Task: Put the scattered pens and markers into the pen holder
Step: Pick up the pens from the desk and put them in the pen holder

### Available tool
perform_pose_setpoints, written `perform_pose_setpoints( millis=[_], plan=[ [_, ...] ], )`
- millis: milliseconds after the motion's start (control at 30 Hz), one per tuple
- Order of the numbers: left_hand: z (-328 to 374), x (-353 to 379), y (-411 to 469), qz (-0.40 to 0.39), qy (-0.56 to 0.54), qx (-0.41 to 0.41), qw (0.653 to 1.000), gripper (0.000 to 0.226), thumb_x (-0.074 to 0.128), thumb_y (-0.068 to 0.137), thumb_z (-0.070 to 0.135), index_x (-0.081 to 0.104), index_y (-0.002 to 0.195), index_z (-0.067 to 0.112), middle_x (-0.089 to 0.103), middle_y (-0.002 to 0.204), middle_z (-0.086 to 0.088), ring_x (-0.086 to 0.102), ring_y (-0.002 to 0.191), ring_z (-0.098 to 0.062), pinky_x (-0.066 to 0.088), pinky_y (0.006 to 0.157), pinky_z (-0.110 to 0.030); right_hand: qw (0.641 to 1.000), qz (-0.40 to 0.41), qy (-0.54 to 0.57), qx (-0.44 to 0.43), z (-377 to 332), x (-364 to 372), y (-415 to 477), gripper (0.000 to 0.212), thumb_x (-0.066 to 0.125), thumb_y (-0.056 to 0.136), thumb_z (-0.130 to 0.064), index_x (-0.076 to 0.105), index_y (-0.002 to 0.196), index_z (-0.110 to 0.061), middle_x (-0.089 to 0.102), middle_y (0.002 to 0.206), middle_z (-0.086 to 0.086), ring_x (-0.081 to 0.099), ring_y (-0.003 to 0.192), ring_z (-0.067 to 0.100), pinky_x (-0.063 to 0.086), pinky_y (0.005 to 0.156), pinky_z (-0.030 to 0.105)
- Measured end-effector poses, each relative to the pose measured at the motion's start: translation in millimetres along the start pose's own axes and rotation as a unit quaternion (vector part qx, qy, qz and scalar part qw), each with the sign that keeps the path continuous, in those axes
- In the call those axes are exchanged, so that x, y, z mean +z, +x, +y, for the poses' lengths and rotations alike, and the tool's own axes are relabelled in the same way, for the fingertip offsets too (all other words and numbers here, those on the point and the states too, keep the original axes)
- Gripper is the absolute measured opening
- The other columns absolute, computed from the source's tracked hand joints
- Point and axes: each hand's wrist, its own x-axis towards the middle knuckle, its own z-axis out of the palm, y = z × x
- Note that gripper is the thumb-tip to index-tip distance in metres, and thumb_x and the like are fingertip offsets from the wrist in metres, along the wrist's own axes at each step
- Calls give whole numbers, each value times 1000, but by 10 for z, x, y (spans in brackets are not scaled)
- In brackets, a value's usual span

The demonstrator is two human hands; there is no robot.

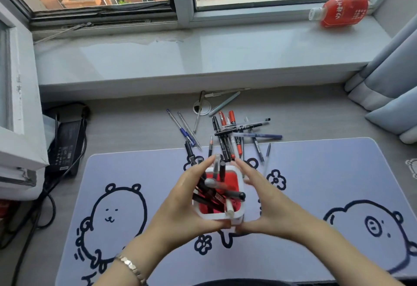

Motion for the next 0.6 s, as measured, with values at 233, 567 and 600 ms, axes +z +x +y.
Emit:
perform_pose_setpoints(
  millis=[233,567,600],
  plan=[
    [-53,13,-59,98,-11,-53,994,100,88,53,25,26,125,57,44,118,25,41,108,19,30,80,7,919,218,-104,313,567,-442,686,53,51,89,-37,41,127,-2,58,115,17,55,104,33,46,83,37],
    [-84,-16,-113,100,-16,-73,992,103,88,51,31,24,126,59,48,122,18,45,110,11,32,79,6,890,225,-151,366,686,-298,1222,37,49,91,-11,36,122,7,54,121,26,55,108,39,47,82,40],
    [-91,-15,-116,100,-19,-75,992,102,88,51,31,25,127,59,48,122,18,45,109,11,32,79,6,892,214,-158,366,707,-295,1194,36,49,90,-7,37,121,7,52,122,26,54,109,39,47,82,39]
  ],
)
